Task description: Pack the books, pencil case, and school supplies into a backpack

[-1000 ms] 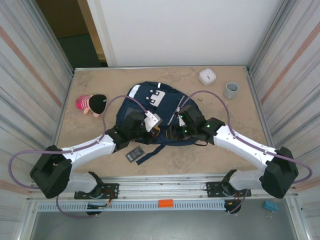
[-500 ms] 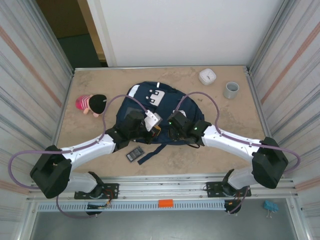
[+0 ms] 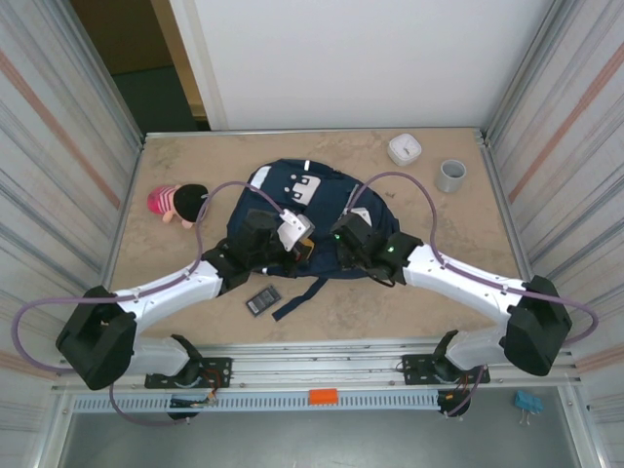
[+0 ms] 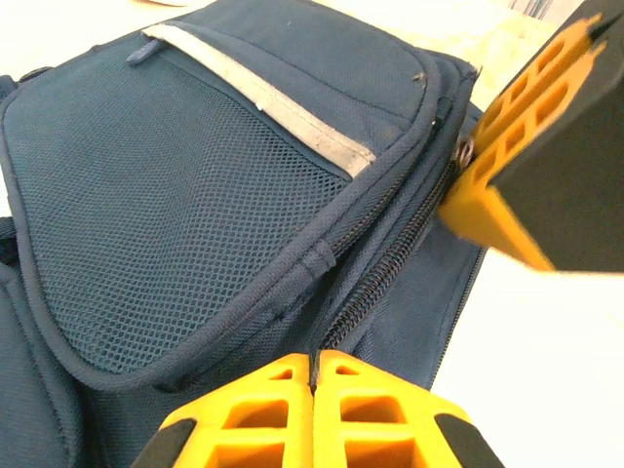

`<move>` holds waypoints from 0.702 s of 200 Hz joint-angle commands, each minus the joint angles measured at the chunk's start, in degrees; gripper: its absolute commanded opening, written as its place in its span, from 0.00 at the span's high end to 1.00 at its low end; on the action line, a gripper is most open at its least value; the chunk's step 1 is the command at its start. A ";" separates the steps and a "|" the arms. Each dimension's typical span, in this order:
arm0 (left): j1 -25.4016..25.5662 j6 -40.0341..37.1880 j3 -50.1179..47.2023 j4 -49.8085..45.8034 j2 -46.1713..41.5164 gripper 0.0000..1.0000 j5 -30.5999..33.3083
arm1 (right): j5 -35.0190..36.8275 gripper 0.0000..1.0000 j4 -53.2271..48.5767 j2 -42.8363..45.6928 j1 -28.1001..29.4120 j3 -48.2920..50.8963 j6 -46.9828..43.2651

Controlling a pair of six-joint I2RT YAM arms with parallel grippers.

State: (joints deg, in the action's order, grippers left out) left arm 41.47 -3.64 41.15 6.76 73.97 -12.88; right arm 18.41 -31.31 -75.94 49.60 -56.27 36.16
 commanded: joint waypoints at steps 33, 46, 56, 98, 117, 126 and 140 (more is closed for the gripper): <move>-3.42 -1.48 -0.37 -5.42 -3.38 1.00 4.85 | 0.02 0.98 -8.06 4.80 -9.33 0.06 -3.65; -3.67 -1.78 -0.76 -5.69 -3.85 1.00 4.88 | -3.20 0.98 -7.86 5.32 -11.40 0.63 -4.86; -3.77 -2.06 -0.83 -5.86 -4.10 1.00 5.08 | -8.05 0.98 -6.50 5.78 -13.50 1.37 -6.60; -3.97 -2.04 -1.12 -4.29 -4.63 0.92 -1.68 | -27.90 0.98 -2.41 6.50 -16.63 2.48 -11.22; -1.75 -6.90 -1.29 -2.47 -4.32 0.60 -4.73 | -35.99 0.98 -1.33 6.41 -16.56 1.84 -11.71; 0.33 -12.05 -1.20 -2.49 -3.86 0.47 -3.47 | -38.82 0.98 -1.61 6.21 -16.56 1.29 -12.15; 3.35 -20.40 -1.46 -1.08 -2.60 0.39 -0.18 | -40.99 0.98 -3.09 6.07 -16.64 0.20 -13.05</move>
State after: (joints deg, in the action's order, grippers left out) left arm 40.62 -10.22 40.47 2.74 71.31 -13.50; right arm -11.46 -35.40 -71.20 32.86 -54.08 26.24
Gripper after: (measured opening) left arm 0.556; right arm 0.120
